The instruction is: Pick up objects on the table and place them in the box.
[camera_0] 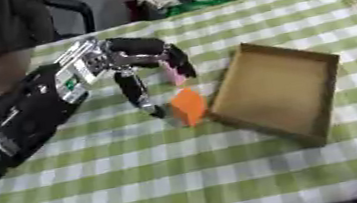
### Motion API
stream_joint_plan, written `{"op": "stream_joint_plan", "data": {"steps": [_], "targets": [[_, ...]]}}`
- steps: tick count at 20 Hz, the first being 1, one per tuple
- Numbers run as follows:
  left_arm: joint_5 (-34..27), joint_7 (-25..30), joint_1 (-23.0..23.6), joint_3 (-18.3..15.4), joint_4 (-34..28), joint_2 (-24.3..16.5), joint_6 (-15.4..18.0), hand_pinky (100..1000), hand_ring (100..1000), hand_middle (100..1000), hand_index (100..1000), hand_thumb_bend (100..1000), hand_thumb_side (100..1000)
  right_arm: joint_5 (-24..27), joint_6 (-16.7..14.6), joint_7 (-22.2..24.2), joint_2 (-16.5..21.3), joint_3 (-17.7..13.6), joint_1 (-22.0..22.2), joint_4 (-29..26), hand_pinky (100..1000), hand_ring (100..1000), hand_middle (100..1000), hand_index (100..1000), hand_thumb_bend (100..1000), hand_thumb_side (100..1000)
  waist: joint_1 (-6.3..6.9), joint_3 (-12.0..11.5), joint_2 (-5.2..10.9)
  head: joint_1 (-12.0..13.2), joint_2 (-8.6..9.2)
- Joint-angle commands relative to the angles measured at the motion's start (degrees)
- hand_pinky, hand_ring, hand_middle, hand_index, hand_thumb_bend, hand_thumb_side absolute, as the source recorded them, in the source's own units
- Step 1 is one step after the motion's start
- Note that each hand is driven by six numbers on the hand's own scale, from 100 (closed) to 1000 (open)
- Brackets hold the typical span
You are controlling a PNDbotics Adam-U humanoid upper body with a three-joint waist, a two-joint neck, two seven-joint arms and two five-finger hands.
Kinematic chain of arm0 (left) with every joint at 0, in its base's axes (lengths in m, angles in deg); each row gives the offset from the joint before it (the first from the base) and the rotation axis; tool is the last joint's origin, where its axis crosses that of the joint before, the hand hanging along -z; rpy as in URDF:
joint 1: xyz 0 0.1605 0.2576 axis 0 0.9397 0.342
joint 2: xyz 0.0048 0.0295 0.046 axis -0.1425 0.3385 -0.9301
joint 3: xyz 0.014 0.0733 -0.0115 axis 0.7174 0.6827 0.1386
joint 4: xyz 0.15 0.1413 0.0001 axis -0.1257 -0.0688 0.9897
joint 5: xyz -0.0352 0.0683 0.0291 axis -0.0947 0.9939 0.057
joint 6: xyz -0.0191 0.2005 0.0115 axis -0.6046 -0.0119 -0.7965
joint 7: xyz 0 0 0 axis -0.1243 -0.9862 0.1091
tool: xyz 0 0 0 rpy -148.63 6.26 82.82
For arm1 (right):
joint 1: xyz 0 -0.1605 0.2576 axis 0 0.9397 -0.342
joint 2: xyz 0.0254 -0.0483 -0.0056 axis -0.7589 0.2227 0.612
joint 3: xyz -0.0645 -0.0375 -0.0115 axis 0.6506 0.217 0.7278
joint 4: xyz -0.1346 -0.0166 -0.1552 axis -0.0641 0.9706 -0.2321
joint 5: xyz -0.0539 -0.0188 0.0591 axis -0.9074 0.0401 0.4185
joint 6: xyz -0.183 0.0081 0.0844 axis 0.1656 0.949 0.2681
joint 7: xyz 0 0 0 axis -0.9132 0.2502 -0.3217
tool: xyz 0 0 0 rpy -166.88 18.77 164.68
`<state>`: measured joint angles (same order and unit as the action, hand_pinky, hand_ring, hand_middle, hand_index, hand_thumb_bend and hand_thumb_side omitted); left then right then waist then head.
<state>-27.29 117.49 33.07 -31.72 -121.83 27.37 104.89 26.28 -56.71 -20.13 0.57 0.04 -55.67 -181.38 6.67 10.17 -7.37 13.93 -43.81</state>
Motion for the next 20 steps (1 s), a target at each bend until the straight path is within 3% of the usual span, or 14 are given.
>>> {"op": "stream_joint_plan", "data": {"steps": [1, 10, 20], "targets": [[-0.66, 19.10, -0.46, 0.63, -0.37, -0.72, 18.95, 758, 745, 705, 849, 578, 122, 0.00, -0.09, 0.16, 0.88, -0.05, -0.38, -0.51, 882, 728, 626, 1000, 100, 568, -0.15, -0.01, 0.81, 0.11, -0.30], [0.80, 19.10, -0.08, -1.14, 0.01, 0.25, 18.28, 767, 748, 710, 848, 553, 121, -0.03, -0.09, 0.09, 0.73, -0.12, -0.36, -0.46, 882, 730, 626, 1000, 100, 569, -0.13, 0.05, 0.64, -0.12, -0.30], [5.04, 19.10, -0.48, -2.84, 1.03, 0.40, 19.41, 833, 832, 812, 879, 573, 125, -0.14, -0.10, 0.11, 0.67, -0.13, -0.39, -0.43, 882, 732, 626, 1000, 100, 570, -0.07, 0.13, 0.52, -0.27, -0.30]]}}
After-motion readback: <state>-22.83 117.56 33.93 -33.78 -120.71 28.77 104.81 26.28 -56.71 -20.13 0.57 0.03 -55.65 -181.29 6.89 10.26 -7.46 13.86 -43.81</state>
